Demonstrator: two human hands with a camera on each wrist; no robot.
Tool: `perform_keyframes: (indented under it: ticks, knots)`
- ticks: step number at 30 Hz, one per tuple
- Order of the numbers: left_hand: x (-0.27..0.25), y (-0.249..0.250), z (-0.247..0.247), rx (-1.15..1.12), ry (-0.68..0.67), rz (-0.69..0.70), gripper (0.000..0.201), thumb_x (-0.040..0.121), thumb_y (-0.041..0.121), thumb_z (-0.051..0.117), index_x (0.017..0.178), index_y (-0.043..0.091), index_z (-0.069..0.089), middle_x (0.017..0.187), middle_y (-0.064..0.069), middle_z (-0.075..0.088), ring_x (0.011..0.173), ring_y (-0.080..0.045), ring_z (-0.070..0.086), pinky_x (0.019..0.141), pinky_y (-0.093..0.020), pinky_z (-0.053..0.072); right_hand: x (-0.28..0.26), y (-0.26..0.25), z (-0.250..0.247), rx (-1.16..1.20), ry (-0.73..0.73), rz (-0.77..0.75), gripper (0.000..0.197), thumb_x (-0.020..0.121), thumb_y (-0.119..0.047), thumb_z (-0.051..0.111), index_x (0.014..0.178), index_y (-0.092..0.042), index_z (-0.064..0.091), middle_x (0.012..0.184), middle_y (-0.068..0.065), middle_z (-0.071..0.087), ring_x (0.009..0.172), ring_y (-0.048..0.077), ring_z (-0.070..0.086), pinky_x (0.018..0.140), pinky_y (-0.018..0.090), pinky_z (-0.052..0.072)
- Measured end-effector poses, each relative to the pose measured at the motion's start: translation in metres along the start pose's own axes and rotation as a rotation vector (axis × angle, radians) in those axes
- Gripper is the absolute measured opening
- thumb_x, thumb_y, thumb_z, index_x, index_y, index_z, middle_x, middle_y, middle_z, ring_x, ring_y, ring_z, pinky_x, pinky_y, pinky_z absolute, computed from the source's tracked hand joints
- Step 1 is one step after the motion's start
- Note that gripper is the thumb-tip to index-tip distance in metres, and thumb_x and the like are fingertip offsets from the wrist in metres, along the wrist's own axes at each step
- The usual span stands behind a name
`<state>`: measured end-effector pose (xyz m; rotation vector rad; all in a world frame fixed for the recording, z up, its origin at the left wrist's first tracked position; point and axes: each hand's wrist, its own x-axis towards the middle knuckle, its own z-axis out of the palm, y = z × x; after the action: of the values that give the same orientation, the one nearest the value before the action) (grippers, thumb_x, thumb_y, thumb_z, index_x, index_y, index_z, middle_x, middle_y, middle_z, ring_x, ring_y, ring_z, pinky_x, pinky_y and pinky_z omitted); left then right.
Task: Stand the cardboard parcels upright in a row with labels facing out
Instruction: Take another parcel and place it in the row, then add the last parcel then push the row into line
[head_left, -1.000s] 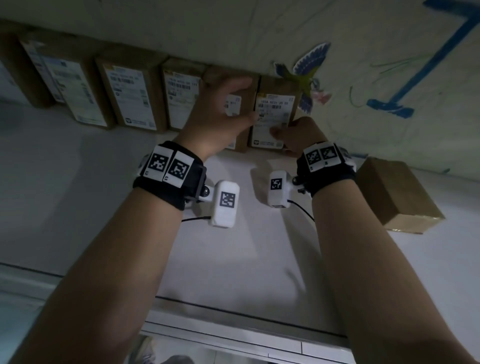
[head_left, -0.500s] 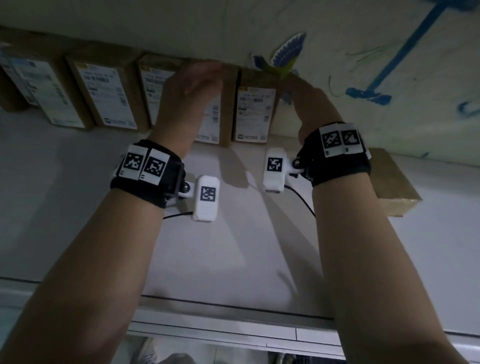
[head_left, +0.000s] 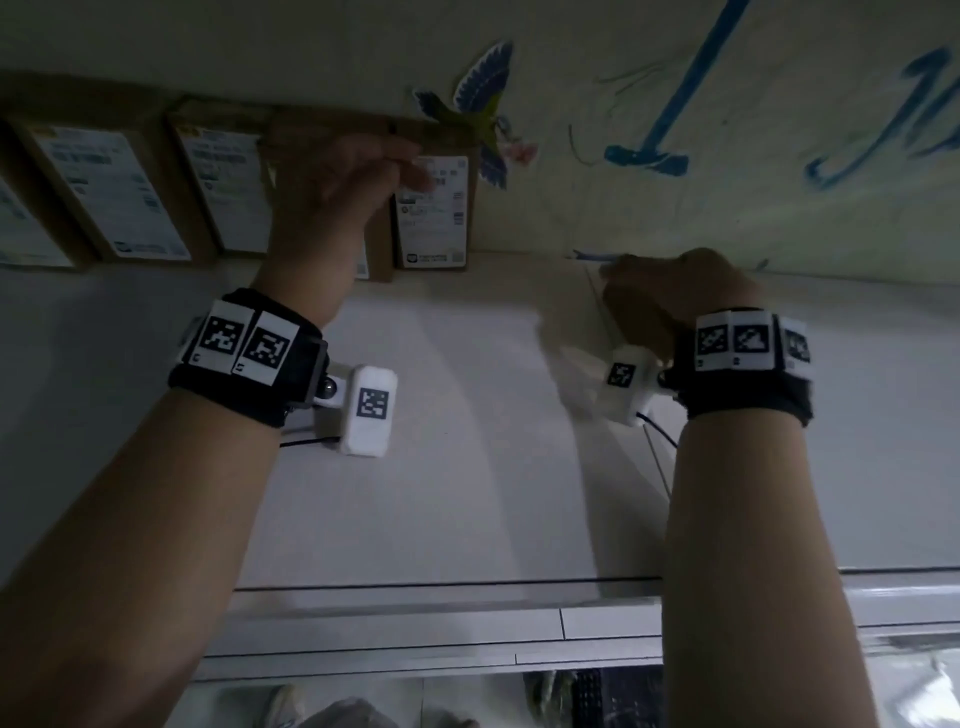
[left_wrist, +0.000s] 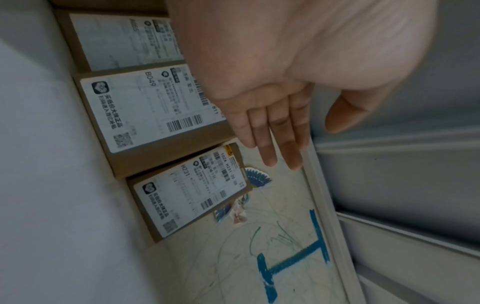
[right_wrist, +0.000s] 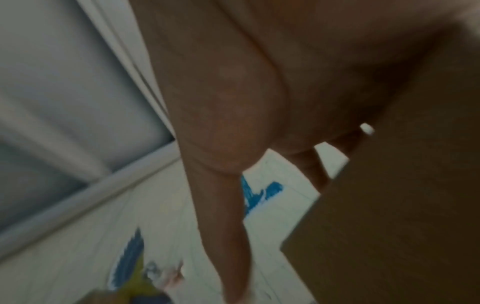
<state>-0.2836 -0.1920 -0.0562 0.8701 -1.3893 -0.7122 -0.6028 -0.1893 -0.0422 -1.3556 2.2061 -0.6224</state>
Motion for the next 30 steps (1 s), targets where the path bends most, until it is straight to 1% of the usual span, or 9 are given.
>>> perform_keyframes:
  ticks: [3,8,10,12,14,17,23,28,30]
  knots:
    - [-0.009,0.003,0.009,0.043,-0.088,-0.003,0.02,0.101,0.013,0.057,0.109,0.017,0.075,0.105,-0.006,0.082,0.117,-0.026,0.075,0.107,-0.04,0.056,-0.005,-0.008,0.006,0.016,-0.098,-0.095,0.04,0.101,-0.038,0.064,0.125,-0.006,0.064,0.141,0.024,0.059,0.115,0.04,0.059,0.076,0.026,0.051]
    - [-0.018,0.008,0.021,0.052,-0.124,0.05,0.019,0.095,0.019,0.063,0.107,0.014,0.076,0.098,-0.001,0.081,0.104,-0.021,0.077,0.1,-0.036,0.057,-0.02,-0.038,0.015,0.074,-0.236,-0.251,0.07,0.075,-0.052,0.086,0.134,-0.024,0.059,0.118,0.001,0.064,0.099,0.028,0.064,0.076,0.036,0.05]
    - [-0.019,0.008,0.02,0.038,-0.103,0.04,0.015,0.095,0.016,0.063,0.104,0.019,0.075,0.097,0.008,0.081,0.101,-0.017,0.077,0.097,-0.034,0.058,-0.024,-0.051,0.025,0.531,-0.41,-0.251,0.064,0.079,-0.051,0.084,0.133,-0.022,0.065,0.118,0.003,0.075,0.109,0.033,0.073,0.09,0.051,0.062]
    - [-0.02,0.009,0.021,0.048,-0.079,0.016,0.015,0.095,0.016,0.064,0.103,0.022,0.075,0.099,0.009,0.08,0.101,-0.012,0.076,0.095,-0.031,0.058,-0.031,-0.059,0.037,1.123,-0.725,-0.221,0.056,0.097,-0.044,0.069,0.143,-0.012,0.061,0.136,0.016,0.071,0.125,0.037,0.068,0.109,0.055,0.053]
    - [-0.019,0.011,0.024,0.095,-0.058,-0.012,0.015,0.092,0.022,0.067,0.104,0.023,0.075,0.105,0.004,0.078,0.104,-0.011,0.073,0.094,-0.03,0.059,-0.032,-0.061,0.047,1.398,-0.906,-0.195,0.06,0.109,-0.047,0.046,0.155,-0.009,0.047,0.155,0.023,0.054,0.141,0.039,0.054,0.12,0.055,0.042]
    - [-0.018,0.011,0.028,0.101,-0.075,-0.015,0.035,0.089,0.032,0.074,0.12,0.016,0.071,0.117,-0.003,0.074,0.113,-0.015,0.073,0.093,-0.034,0.063,-0.033,-0.063,0.064,1.423,-0.926,-0.193,0.067,0.11,-0.053,0.036,0.162,-0.009,0.037,0.159,0.026,0.048,0.15,0.043,0.044,0.123,0.063,0.034]
    - [-0.024,0.013,0.03,0.11,-0.17,0.002,0.057,0.091,0.032,0.079,0.141,0.024,0.054,0.14,-0.006,0.067,0.127,-0.013,0.07,0.096,-0.027,0.061,-0.049,-0.056,0.085,1.287,-0.616,-0.292,0.049,0.114,-0.04,0.038,0.147,-0.008,0.057,0.135,0.024,0.07,0.126,0.043,0.068,0.107,0.066,0.052]
    - [-0.023,0.013,0.034,0.178,-0.072,0.045,0.056,0.096,0.013,0.079,0.146,0.013,0.055,0.132,0.001,0.069,0.121,-0.004,0.072,0.094,-0.024,0.062,-0.067,-0.058,0.086,1.136,-0.593,-0.316,0.051,0.105,-0.055,0.053,0.139,-0.018,0.063,0.125,0.015,0.076,0.114,0.036,0.075,0.099,0.052,0.06]
    - [-0.022,0.013,0.035,0.167,-0.029,0.051,0.058,0.097,0.011,0.077,0.15,0.01,0.052,0.132,0.009,0.066,0.121,0.005,0.069,0.095,-0.019,0.06,-0.069,-0.056,0.088,1.054,-0.62,-0.385,0.053,0.101,-0.045,0.066,0.146,-0.019,0.055,0.131,0.012,0.074,0.117,0.033,0.074,0.095,0.047,0.061]
